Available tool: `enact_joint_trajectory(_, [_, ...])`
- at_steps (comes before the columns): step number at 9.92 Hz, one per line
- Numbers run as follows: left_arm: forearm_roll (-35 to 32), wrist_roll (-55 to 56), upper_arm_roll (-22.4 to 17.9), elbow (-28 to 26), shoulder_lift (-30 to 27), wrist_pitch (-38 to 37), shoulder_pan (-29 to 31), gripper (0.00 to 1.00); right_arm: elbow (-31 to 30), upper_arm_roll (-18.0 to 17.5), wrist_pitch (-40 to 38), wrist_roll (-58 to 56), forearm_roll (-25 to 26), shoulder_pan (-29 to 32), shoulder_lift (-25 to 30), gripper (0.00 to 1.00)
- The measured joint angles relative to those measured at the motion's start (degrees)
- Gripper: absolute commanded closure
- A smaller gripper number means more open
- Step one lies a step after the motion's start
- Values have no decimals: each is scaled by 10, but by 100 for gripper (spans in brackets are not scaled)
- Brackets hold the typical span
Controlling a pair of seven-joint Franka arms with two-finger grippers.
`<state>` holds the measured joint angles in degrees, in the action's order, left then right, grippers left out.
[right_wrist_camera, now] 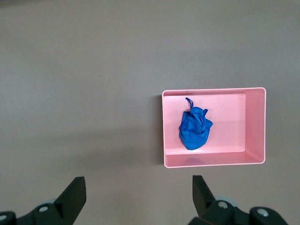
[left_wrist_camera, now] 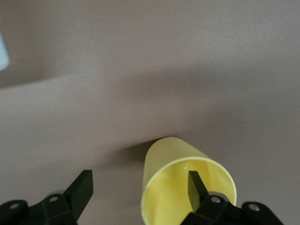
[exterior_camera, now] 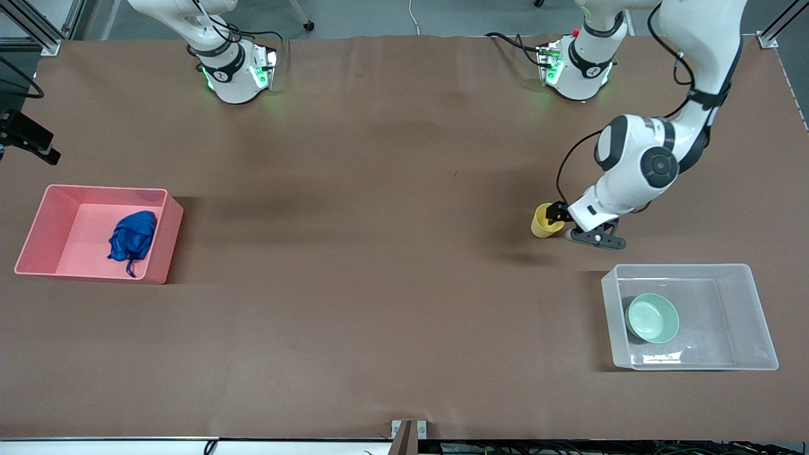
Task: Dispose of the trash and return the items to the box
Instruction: 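Grasp the yellow cup with the left gripper, then carry the yellow cup with the left gripper into the green bowl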
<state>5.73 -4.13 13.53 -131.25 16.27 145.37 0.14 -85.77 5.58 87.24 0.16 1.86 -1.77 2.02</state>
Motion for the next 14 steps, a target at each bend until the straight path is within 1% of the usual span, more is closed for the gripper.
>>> enact_joint_trajectory(1, [0, 0, 2, 0, 9, 6, 0, 96, 0, 0, 0, -5, 1, 0, 0, 0])
enact_joint_trajectory(2, [0, 0, 3, -2, 12, 6, 0, 100, 0, 0, -1, -6, 1, 0, 0, 0])
enact_joint_trajectory(6, [0, -5, 4, -6, -1, -2, 0, 100, 0, 0, -14, -6, 1, 0, 0, 0])
enact_joint_trajectory(8, [-1, -12, 6, 1, -32, -44, 0, 100, 0, 2, -22, -6, 1, 0, 0, 0])
enact_joint_trajectory(9, [-1, -22, 4, 17, -49, -68, 1, 100, 0, 2, -23, -6, 2, 0, 0, 0])
enact_joint_trajectory(10, [-1, -40, -6, 48, -60, -100, 2, 100, 0, 2, -24, -6, 2, 0, 0, 0])
enact_joint_trajectory(12, [-1, -105, -55, 135, -56, -161, 4, 100, 0, 4, -25, -6, 2, 0, -1, 0])
enact_joint_trajectory(13, [-1, -138, -83, 190, -42, -195, 7, 98, 0, 5, -25, -6, 2, 0, -1, 0])
enact_joint_trajectory(14, [-1, -152, -106, 250, -20, -222, 9, 99, 0, 5, -25, -6, 2, 1, -1, 0])
